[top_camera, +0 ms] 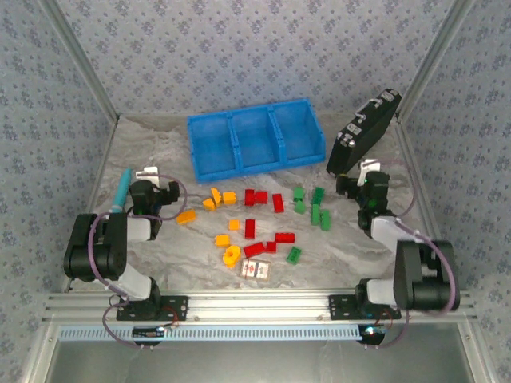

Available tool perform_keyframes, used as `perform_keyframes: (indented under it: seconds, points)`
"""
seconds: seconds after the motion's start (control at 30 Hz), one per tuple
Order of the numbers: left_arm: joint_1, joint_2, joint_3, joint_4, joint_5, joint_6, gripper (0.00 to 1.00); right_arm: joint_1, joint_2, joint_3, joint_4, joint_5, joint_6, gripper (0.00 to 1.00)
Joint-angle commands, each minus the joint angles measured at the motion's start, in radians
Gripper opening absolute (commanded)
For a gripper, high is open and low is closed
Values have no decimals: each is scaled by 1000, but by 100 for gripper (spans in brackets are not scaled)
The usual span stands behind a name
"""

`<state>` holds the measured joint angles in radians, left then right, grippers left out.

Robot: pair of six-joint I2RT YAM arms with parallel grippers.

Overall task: Sort the legos into containers by color
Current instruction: Pick up the lego from the middle-right of the table.

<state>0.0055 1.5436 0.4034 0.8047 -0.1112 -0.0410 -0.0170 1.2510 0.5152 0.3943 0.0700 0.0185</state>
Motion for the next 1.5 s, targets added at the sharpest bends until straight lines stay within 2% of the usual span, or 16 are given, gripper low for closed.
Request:
perform_keyframes:
  seconds: [0.0,0.17,0.37,0.63,0.93,0.97,1.07,1.1,1.17,1.3,1.47]
  points:
    - [-2,-8,8,11,18,10,100,7,-142,58,-342,-71,120,100]
    - [-2,-8,8,12,19,10,100,24,-267,12,-520,-134,272,99]
    - [-2,-8,8,11,18,10,100,32,-305,8,-681,-237,370,92]
    - [14,-8,9,9,58,7,100,71,-332,-48,-741,-286,424,90]
    - [12,-23,4,22,73,12,100,143,-356,-96,-764,-250,472,88]
    - [9,-77,15,-38,99,26,100,151,-356,-92,-768,-237,474,87]
    - [-6,-252,216,-533,88,-43,100,160,-347,-79,-777,-210,474,85]
    - [-21,-293,270,-631,83,-76,100,164,-339,-74,-776,-202,472,85]
    - [-64,-368,341,-739,109,-105,100,172,-319,-62,-772,-182,469,84]
    - [-193,-487,495,-948,118,-44,100,184,-237,-5,-784,-167,436,83]
    - [-263,-509,739,-1262,183,-11,100,201,-175,27,-772,-149,418,80]
